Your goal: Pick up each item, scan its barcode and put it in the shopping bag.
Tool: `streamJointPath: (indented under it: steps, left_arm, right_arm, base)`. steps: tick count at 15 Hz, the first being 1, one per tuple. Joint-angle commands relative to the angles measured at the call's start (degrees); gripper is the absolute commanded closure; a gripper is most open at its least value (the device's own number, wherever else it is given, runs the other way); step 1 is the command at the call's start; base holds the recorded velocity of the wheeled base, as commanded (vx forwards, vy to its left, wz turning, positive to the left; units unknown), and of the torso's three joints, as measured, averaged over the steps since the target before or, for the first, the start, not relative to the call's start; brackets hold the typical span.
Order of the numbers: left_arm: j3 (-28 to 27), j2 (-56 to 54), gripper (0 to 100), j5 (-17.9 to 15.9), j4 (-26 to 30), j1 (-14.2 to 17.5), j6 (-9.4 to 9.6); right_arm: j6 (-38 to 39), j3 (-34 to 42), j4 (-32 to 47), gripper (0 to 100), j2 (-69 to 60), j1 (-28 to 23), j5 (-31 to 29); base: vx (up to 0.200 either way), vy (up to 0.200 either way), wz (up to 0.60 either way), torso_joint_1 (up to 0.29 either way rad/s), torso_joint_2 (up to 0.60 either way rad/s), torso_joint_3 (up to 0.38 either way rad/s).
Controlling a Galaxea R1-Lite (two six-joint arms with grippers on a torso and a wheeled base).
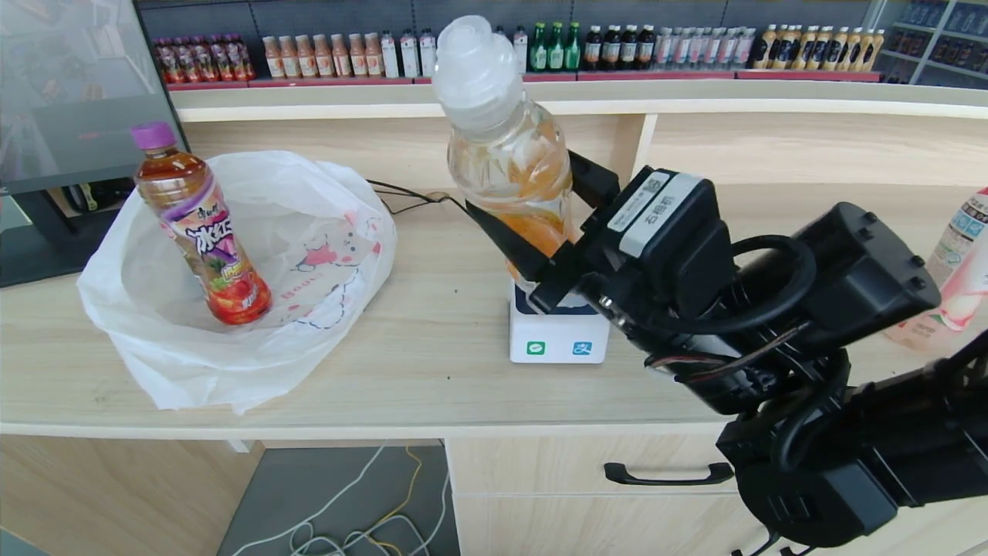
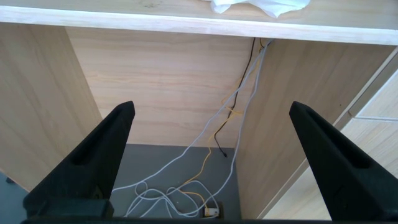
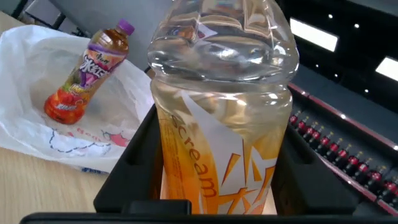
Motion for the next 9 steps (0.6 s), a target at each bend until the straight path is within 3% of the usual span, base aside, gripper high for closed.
streamJointPath:
  steps: [1,7,9]
  left_arm:
    - [0.0,0.0,0,0.0,0.0,0.0,0.02]
    - [0.0,0.0,0,0.0,0.1,0.0,0.11]
    - [0.0,0.0,0,0.0,0.0,0.0,0.02]
  right_arm:
    - [3.8,-0.4,-0.1,100,-1.6,0.6,-3.9]
    - [21.5,-1.0,-0.1,100,-2.3,1.1,-16.4]
    - [27.7,-0.1,-0.1,100,-2.8,1.1,-28.4]
  base:
    - [0.0,0.0,0.0,0.0,0.0,0.0]
    - [0.0,0.0,0.0,0.0,0.0,0.0]
    - [0.0,0.0,0.0,0.0,0.0,0.0]
